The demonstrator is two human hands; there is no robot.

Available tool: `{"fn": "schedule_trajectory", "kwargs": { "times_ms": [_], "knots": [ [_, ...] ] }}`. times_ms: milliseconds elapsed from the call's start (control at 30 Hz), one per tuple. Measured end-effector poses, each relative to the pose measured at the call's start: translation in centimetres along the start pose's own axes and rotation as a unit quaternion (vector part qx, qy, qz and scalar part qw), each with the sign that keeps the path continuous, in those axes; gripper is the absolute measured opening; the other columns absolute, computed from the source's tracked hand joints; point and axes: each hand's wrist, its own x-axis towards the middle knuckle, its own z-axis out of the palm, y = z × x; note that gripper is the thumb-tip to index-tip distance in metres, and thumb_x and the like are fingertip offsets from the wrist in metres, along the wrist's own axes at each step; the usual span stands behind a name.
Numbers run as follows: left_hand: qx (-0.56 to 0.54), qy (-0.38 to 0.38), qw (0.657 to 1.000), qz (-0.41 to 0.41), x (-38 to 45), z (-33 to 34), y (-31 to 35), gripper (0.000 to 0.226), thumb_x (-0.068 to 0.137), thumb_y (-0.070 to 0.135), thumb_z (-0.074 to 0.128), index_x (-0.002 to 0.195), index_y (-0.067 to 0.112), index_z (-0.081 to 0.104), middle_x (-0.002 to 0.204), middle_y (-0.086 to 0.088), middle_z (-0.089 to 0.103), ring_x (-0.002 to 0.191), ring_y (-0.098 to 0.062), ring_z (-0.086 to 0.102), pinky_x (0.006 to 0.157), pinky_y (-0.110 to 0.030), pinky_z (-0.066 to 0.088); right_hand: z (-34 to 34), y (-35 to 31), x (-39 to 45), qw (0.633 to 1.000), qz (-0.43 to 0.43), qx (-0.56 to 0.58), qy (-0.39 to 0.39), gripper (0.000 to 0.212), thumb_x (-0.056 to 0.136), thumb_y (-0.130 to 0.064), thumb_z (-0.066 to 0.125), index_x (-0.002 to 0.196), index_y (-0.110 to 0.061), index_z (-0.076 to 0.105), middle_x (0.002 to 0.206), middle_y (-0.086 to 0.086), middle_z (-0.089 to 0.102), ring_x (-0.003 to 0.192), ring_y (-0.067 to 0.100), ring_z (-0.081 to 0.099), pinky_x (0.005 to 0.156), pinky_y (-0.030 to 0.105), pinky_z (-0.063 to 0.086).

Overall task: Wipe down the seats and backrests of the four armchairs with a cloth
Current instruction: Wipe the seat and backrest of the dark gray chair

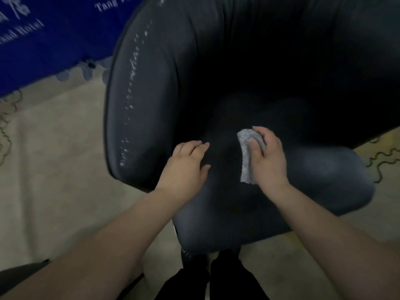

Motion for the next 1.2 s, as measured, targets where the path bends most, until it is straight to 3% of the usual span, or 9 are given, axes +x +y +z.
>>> {"fn": "schedule_trajectory", "kwargs": {
  "times_ms": [200,400,533,633,800,900,1200],
  "knots": [
    [0.013,0.076,0.997,0.019,-1.3,-7.3,0.9,0.052,0.090,0.025,0.062,0.140,0.019,0.048,0.140,0.001,0.047,0.128,-0.017,0.034,0.109,-0.023,0.022,-0.9,-5.9,-2.4,0.999,-0.028,0.016,0.005,0.030,0.095,-0.037,0.048,0.125,-0.040,0.046,0.113,-0.017,0.045,0.092,-0.016,0.047,0.070,0.003,0.034],
    [0.027,0.122,0.992,0.000,-1.6,-13.5,-5.7,0.054,0.085,0.021,0.069,0.136,0.020,0.052,0.137,0.002,0.048,0.126,-0.015,0.034,0.107,-0.021,0.020,3.0,-9.5,-3.9,1.000,-0.023,0.011,0.005,0.031,0.095,-0.040,0.046,0.125,-0.042,0.044,0.112,-0.019,0.047,0.092,-0.017,0.048,0.067,0.002,0.036],
    [0.019,0.079,0.997,-0.017,-1.2,-15.7,-11.5,0.058,0.087,0.024,0.066,0.142,0.022,0.044,0.145,-0.001,0.037,0.134,-0.019,0.028,0.109,-0.027,0.022,7.6,-11.4,-4.6,1.000,-0.005,0.013,0.021,0.031,0.095,-0.038,0.048,0.125,-0.041,0.046,0.111,-0.017,0.049,0.090,-0.008,0.050,0.071,0.004,0.035],
    [0.014,0.026,1.000,-0.007,-0.5,-16.4,-14.9,0.063,0.089,0.028,0.064,0.146,0.024,0.038,0.153,-0.002,0.026,0.140,-0.021,0.024,0.112,-0.031,0.023,11.3,-13.0,-5.3,0.999,0.005,0.029,0.038,0.030,0.094,-0.038,0.048,0.124,-0.041,0.047,0.110,-0.020,0.050,0.095,-0.017,0.048,0.073,0.001,0.034],
    [-0.037,-0.057,0.997,0.025,1.3,-16.8,-17.2,0.075,0.091,0.035,0.062,0.151,0.036,0.017,0.160,0.002,0.010,0.142,-0.019,0.026,0.105,-0.020,0.021,14.6,-15.2,-6.8,0.995,0.040,0.054,0.076,0.029,0.094,-0.036,0.048,0.121,-0.048,0.046,0.109,-0.027,0.047,0.099,-0.023,0.043,0.073,0.003,0.035],
    [-0.070,-0.105,0.991,0.045,2.1,-16.6,-16.9,0.085,0.089,0.036,0.064,0.152,0.035,0.007,0.161,0.005,0.004,0.141,-0.019,0.029,0.113,-0.031,0.031,15.1,-16.1,-7.7,0.990,0.050,0.081,0.106,0.031,0.095,-0.030,0.050,0.120,-0.048,0.048,0.111,-0.027,0.048,0.102,-0.020,0.045,0.076,-0.004,0.033],
    [-0.082,-0.111,0.989,0.052,2.4,-15.2,-17.9,0.096,0.084,0.033,0.070,0.154,0.019,0.006,0.160,0.010,-0.008,0.140,-0.018,0.031,0.108,-0.038,0.039,17.7,-16.2,-9.6,0.985,0.056,0.119,0.115,0.034,0.094,-0.025,0.052,0.118,-0.049,0.051,0.112,-0.023,0.051,0.105,-0.012,0.049,0.080,-0.002,0.034]
  ]
}}
